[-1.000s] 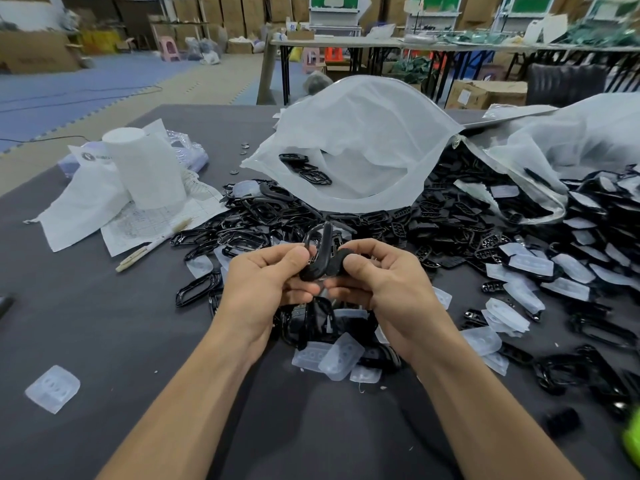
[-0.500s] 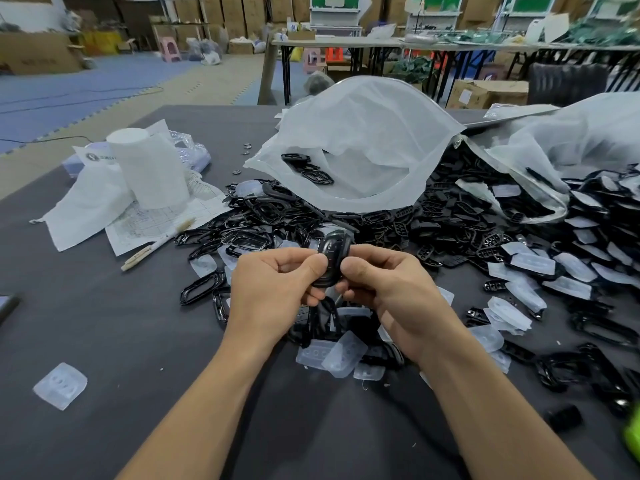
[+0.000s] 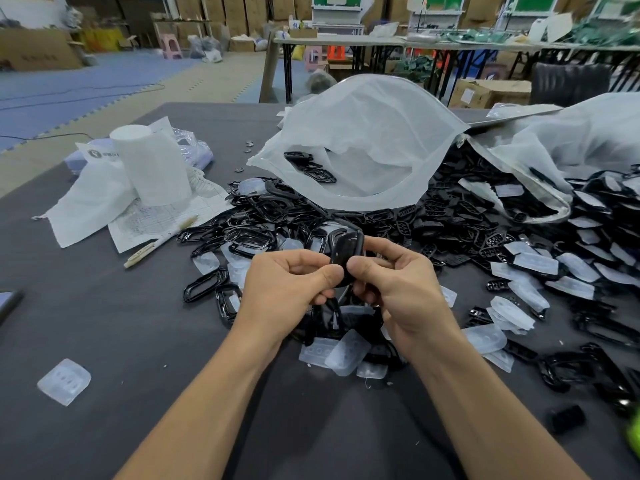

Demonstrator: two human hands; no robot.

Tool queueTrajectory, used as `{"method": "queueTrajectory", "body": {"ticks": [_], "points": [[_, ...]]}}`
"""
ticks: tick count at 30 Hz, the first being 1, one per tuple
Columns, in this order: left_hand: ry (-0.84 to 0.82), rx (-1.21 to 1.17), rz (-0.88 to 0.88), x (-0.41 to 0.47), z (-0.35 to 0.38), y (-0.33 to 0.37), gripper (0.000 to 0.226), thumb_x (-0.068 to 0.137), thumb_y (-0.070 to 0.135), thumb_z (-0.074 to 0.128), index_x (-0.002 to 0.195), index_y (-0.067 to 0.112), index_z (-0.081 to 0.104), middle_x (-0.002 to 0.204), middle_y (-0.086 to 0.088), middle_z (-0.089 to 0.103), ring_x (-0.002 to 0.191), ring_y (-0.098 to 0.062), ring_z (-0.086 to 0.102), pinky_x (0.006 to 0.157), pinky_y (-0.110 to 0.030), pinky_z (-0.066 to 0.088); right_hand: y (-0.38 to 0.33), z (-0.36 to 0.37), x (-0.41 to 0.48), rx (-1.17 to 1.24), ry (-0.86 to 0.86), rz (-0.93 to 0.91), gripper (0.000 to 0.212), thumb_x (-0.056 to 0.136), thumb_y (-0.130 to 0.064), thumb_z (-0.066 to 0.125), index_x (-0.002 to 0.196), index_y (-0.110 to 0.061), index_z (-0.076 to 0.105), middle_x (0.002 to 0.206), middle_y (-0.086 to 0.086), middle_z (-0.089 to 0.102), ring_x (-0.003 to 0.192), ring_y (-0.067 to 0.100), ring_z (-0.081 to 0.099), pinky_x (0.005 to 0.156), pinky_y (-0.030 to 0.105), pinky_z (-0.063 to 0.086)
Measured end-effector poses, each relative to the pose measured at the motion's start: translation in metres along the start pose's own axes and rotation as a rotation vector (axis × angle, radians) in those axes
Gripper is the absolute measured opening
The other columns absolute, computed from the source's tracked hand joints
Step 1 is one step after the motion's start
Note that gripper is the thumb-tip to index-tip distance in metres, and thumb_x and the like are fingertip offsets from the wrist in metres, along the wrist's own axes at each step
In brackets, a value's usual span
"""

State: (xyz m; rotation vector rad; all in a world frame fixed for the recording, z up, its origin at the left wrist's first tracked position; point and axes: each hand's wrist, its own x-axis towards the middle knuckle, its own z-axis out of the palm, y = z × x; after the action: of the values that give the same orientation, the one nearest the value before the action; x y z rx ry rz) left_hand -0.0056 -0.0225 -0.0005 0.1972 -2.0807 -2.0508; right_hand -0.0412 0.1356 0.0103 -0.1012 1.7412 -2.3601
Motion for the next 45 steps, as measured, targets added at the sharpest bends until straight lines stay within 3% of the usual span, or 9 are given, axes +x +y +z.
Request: {"method": "queueTrajectory", "body": {"ticks": [9, 14, 21, 24, 29, 34, 37, 40, 45], "points": [[0.051, 0.225, 0.065, -0.006, 0.008, 0.003, 0.012, 0.082, 0.027, 0.086, 0.079, 0.037, 0.080, 0.064, -0.001, 0.076, 0.062, -0.022, 0.075, 0.068, -0.042, 0.065, 0.004, -0.001, 0.002, 0.155, 0.045, 0.080, 0.024, 0.084, 0.011, 0.072, 0.086, -0.013, 0.077, 0.066, 0.004, 0.069, 0.039, 0.010, 0.045, 0.040, 0.019, 0.040], [0.262, 0.352, 0.191, -0.012, 0.013, 0.007, 0.012, 0.074, 0.035, 0.086, 0.069, 0.035, 0.076, 0.064, 0.019, 0.072, 0.059, -0.001, 0.069, 0.060, -0.019, 0.056, 0.004, 0.001, 0.000, -0.054, 0.070, -0.019, 0.019, 0.086, 0.000, 0.077, 0.079, -0.017, 0.079, 0.070, 0.004, 0.072, 0.051, 0.012, 0.057, 0.049, 0.021, 0.045], [0.463, 0.992, 0.774, -0.017, 0.010, 0.000, 0.017, 0.070, 0.018, 0.092, 0.071, 0.024, 0.077, 0.063, 0.007, 0.070, 0.055, -0.018, 0.067, 0.046, -0.027, 0.045, 0.007, 0.012, -0.008, -0.266, 0.070, -0.172, 0.024, 0.082, -0.042, 0.083, 0.088, -0.020, 0.076, 0.074, 0.009, 0.077, 0.065, 0.025, 0.074, 0.061, 0.039, 0.063], [0.432, 0.976, 0.883, -0.016, 0.011, 0.001, 0.020, 0.065, 0.009, 0.091, 0.071, 0.025, 0.081, 0.077, 0.010, 0.078, 0.068, -0.016, 0.074, 0.051, -0.028, 0.054, 0.008, 0.011, -0.006, -0.330, 0.114, -0.179, 0.005, 0.088, -0.018, 0.078, 0.084, -0.022, 0.077, 0.071, 0.008, 0.077, 0.063, 0.023, 0.075, 0.062, 0.041, 0.063], [0.251, 0.651, 0.334, -0.017, 0.009, 0.011, 0.032, 0.070, 0.047, 0.081, 0.102, 0.049, 0.077, 0.102, 0.035, 0.073, 0.094, 0.007, 0.068, 0.086, -0.013, 0.050, 0.008, 0.004, 0.000, -0.462, 0.114, -0.243, 0.023, 0.089, -0.004, 0.070, 0.091, -0.026, 0.077, 0.074, 0.005, 0.077, 0.063, 0.027, 0.072, 0.067, 0.044, 0.062], [0.022, 0.354, 0.047, -0.009, 0.003, 0.015, 0.033, 0.084, 0.016, 0.081, 0.084, 0.050, 0.080, 0.073, 0.017, 0.077, 0.069, -0.001, 0.075, 0.062, -0.021, 0.055, 0.009, 0.000, 0.000, -0.531, 0.050, -0.248, 0.021, 0.086, -0.014, 0.072, 0.094, -0.034, 0.076, 0.073, 0.001, 0.076, 0.067, 0.021, 0.075, 0.070, 0.044, 0.064], [0.118, 0.374, 0.062, -0.008, 0.004, 0.014, 0.045, 0.080, 0.017, 0.083, 0.072, 0.061, 0.074, 0.066, 0.022, 0.074, 0.065, 0.005, 0.072, 0.059, -0.014, 0.055, 0.013, 0.004, 0.000, -0.676, 0.106, -0.310, 0.014, 0.090, -0.022, 0.075, 0.088, -0.036, 0.074, 0.066, -0.007, 0.074, 0.058, 0.008, 0.071, 0.059, 0.027, 0.060], [0.314, 0.392, 0.072, -0.003, -0.008, 0.017, 0.053, 0.077, 0.022, 0.083, 0.062, 0.070, 0.065, 0.061, 0.028, 0.069, 0.059, 0.007, 0.068, 0.056, -0.011, 0.051, 0.014, 0.007, -0.002, -0.719, 0.169, -0.300, 0.012, 0.095, -0.033, 0.069, 0.085, -0.037, 0.074, 0.068, -0.014, 0.074, 0.060, 0.009, 0.071, 0.063, 0.034, 0.061], [0.667, -0.082, -0.074, 0.016, -0.054, 0.017, 0.025, 0.076, 0.002, 0.083, 0.069, 0.025, 0.077, 0.061, 0.001, 0.075, 0.053, -0.012, 0.071, 0.055, -0.026, 0.054, 0.011, 0.023, 0.015, -0.976, 0.124, -0.349, 0.010, 0.094, -0.023, 0.070, 0.095, -0.030, 0.078, 0.076, -0.016, 0.072, 0.072, 0.002, 0.066, 0.068, 0.016, 0.052]]}}
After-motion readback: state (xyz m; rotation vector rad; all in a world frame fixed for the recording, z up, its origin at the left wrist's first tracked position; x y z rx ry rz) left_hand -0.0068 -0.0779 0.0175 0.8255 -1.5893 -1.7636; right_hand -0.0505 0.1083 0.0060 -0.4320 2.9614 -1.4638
